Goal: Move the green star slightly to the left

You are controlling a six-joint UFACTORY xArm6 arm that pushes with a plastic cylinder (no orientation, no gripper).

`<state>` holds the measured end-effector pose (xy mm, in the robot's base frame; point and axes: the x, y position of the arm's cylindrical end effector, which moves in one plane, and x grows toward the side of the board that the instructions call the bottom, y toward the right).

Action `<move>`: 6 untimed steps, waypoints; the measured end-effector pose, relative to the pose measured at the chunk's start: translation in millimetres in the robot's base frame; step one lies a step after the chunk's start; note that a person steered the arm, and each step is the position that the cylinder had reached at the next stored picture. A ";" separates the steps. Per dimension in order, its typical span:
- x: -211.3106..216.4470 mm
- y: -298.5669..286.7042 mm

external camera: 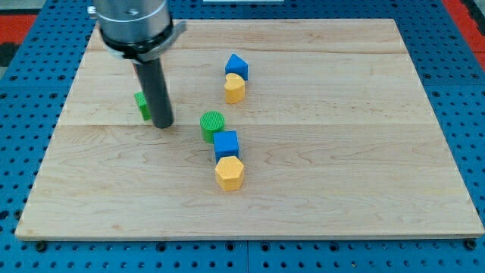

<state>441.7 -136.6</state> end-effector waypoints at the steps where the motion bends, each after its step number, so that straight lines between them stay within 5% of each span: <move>1: -23.8 -14.1; 4: -50.9 31.7; 6: -73.7 -5.9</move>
